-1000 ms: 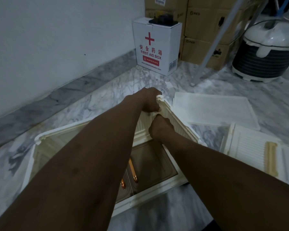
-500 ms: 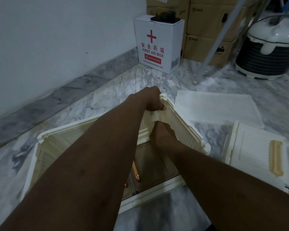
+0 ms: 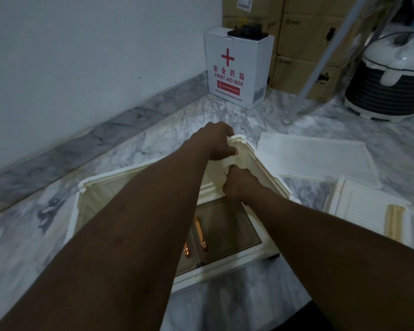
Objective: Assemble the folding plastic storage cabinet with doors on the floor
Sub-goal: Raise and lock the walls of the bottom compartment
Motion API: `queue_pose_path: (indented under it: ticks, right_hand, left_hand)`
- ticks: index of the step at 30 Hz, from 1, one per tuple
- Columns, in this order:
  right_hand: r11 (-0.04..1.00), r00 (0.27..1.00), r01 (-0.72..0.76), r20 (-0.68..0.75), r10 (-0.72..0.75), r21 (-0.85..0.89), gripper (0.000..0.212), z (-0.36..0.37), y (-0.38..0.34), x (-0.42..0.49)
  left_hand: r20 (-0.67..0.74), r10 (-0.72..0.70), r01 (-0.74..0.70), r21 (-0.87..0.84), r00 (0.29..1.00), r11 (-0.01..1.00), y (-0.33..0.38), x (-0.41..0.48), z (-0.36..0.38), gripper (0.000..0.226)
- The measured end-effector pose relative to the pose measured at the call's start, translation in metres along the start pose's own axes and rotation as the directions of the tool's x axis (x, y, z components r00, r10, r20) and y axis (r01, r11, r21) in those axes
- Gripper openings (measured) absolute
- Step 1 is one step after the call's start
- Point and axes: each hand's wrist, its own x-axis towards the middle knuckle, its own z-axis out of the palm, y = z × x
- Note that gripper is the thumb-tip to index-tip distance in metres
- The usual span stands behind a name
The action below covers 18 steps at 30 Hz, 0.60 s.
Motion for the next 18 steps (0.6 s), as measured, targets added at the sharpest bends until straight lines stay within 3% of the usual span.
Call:
queue_pose_path:
  ticks: [8, 14, 18]
  right_hand:
    - [0.987, 0.995, 0.103, 0.032, -0.100, -0.127, 0.037, -0.032, -0.039, -0.058]
    - [0.970, 0.982, 0.183, 0.078, -0.172, -0.158, 0.042, -0.017, -0.059, -0.094]
    - [0.949, 0.971, 0.229, 0.116, -0.207, -0.218, 0.045, 0.006, -0.059, -0.100]
  left_hand:
    - [-0.104, -0.156, 0.165, 0.092, 0.982, 0.982, -0.050, -0.107, -0.030, 0.062]
    - [-0.231, -0.217, 0.253, 0.139, 0.948, 0.958, -0.079, -0.192, -0.045, 0.058]
    - [-0.175, -0.262, 0.278, 0.074, 0.949, 0.958, -0.093, -0.216, -0.033, 0.050]
